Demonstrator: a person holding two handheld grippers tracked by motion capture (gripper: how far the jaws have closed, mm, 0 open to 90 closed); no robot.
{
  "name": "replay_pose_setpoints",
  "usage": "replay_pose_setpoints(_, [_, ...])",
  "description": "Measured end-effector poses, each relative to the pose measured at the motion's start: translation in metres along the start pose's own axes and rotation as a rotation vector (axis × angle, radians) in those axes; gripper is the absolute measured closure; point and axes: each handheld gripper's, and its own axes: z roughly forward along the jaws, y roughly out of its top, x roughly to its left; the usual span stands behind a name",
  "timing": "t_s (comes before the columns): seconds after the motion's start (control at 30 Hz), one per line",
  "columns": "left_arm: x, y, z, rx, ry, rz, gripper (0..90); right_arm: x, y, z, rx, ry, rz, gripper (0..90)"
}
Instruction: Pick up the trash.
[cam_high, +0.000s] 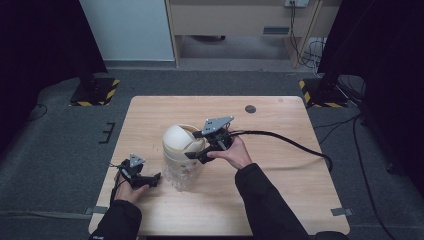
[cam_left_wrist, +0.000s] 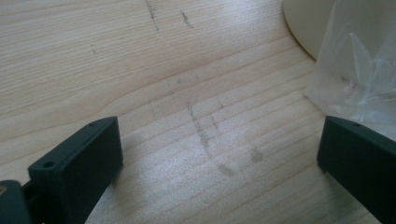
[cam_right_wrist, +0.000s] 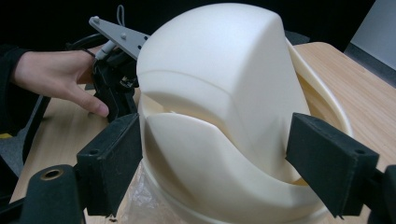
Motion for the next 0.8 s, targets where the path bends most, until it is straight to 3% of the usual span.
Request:
replay_pose_setpoints(0.4, [0.0000,0.0000,0.0000,0.000,0.000,0.000,0.0,0.0018,-0.0024,0.0038,-0.003,-0.003,0.011,19.1])
replay_pose_setpoints(0.6, [0.0000,0.0000,0.0000,0.000,0.000,0.000,0.0,0.0016,0.0019,0.0009,-0.060,-0.019,0.032,18.6])
replay_pose_setpoints(0.8, [0.0000,0.0000,0.0000,0.000,0.000,0.000,0.0,0.0021,0.0044,0.0024,-0.068,-0.026,0.038,17.2])
